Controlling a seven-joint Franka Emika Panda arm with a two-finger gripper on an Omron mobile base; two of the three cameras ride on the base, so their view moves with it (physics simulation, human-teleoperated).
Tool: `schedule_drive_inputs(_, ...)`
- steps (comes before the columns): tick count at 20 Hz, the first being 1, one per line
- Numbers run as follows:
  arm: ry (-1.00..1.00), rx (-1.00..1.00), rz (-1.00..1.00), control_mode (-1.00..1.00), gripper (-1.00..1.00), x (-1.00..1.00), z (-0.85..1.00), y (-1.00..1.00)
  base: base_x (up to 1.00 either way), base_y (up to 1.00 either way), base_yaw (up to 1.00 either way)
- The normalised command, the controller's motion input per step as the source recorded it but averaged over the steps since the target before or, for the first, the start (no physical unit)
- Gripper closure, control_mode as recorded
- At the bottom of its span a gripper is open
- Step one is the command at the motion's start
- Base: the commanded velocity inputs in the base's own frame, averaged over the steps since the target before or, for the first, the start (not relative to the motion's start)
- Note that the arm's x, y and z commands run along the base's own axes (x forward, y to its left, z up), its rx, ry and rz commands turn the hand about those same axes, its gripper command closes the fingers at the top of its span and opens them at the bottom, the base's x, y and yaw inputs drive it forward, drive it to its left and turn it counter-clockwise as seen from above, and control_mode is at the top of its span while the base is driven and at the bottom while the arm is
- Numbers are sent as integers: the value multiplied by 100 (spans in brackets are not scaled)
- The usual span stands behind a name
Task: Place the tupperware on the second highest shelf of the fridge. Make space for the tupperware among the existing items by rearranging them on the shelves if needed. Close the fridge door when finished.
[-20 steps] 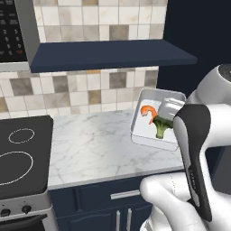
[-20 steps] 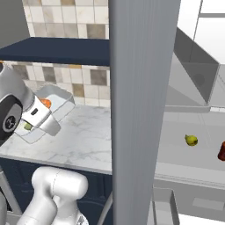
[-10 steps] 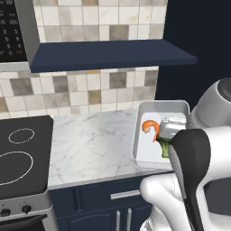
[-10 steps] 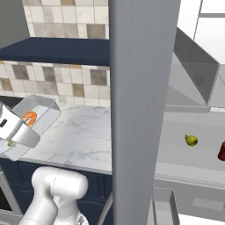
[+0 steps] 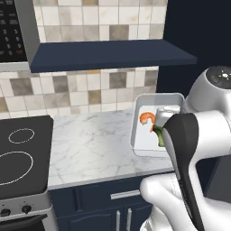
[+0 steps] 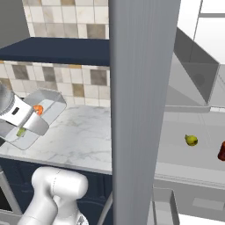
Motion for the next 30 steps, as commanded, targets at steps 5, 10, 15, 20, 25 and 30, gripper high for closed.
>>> schedule_drive_inputs(5, 0, 0, 0, -100, 100, 17, 0, 0, 0, 0, 0)
schedule_drive_inputs(10, 0, 0, 0, 100, 100, 0, 0, 0, -6, 0, 0)
schedule_drive_inputs(15, 0, 0, 0, 100, 100, 0, 0, 0, -67, 8, 0)
schedule_drive_inputs(20, 0, 0, 0, 100, 100, 0, 0, 0, -88, 54, -2)
schedule_drive_inputs(25, 0, 0, 0, 100, 100, 0, 0, 0, -75, 58, -23)
schedule_drive_inputs(30, 0, 0, 0, 100, 100, 0, 0, 0, -67, 34, -51)
